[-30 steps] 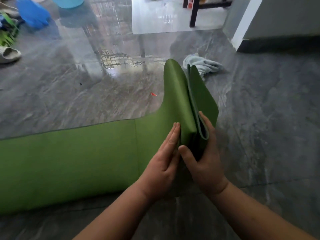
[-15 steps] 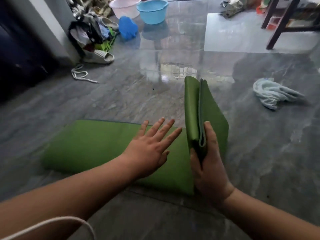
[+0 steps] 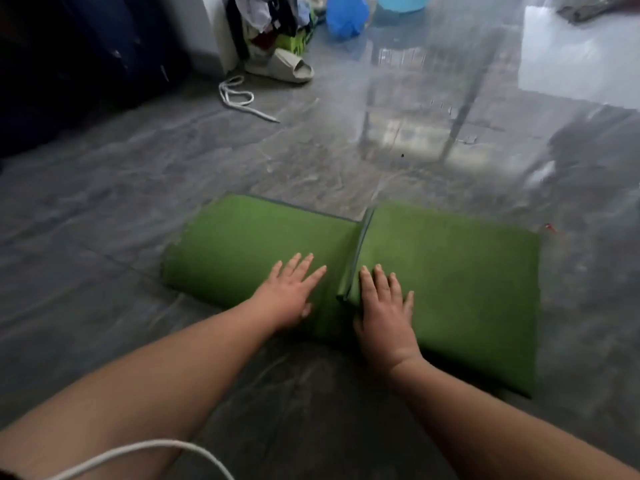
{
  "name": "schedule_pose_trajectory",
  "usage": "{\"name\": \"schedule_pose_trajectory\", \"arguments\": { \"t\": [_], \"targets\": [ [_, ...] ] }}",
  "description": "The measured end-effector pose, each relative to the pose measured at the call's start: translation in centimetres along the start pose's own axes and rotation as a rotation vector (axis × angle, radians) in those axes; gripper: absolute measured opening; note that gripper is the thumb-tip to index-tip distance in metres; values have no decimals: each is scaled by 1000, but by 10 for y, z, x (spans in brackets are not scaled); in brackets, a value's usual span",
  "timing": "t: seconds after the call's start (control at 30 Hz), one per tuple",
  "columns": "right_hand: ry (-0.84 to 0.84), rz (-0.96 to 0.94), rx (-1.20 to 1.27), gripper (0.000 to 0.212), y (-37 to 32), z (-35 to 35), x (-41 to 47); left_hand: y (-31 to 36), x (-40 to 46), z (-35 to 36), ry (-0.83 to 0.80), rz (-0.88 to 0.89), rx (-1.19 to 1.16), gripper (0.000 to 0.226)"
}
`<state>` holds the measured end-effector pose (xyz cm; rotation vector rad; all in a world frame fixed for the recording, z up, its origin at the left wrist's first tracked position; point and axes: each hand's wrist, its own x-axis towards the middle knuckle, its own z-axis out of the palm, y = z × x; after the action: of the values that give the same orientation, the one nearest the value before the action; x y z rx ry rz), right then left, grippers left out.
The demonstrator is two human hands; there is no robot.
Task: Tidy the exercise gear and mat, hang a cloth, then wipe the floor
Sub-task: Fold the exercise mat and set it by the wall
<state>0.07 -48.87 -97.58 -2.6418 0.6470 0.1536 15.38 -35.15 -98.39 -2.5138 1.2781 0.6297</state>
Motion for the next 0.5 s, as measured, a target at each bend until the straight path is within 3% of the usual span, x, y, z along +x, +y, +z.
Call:
{"name": "schedule_pose_trajectory", "arguments": {
  "t": [0.2, 0.33, 0.5],
  "targets": [
    [-117, -59, -222, 87, -1, 66, 2, -37, 5, 58, -53, 8, -28, 72],
    [-148, -42, -288, 84, 0, 83, 0, -45, 10, 84, 13, 47, -43, 68],
    [-174, -90, -331, 101, 9, 89, 4, -49, 18, 102, 55, 62, -69, 67]
  ]
}}
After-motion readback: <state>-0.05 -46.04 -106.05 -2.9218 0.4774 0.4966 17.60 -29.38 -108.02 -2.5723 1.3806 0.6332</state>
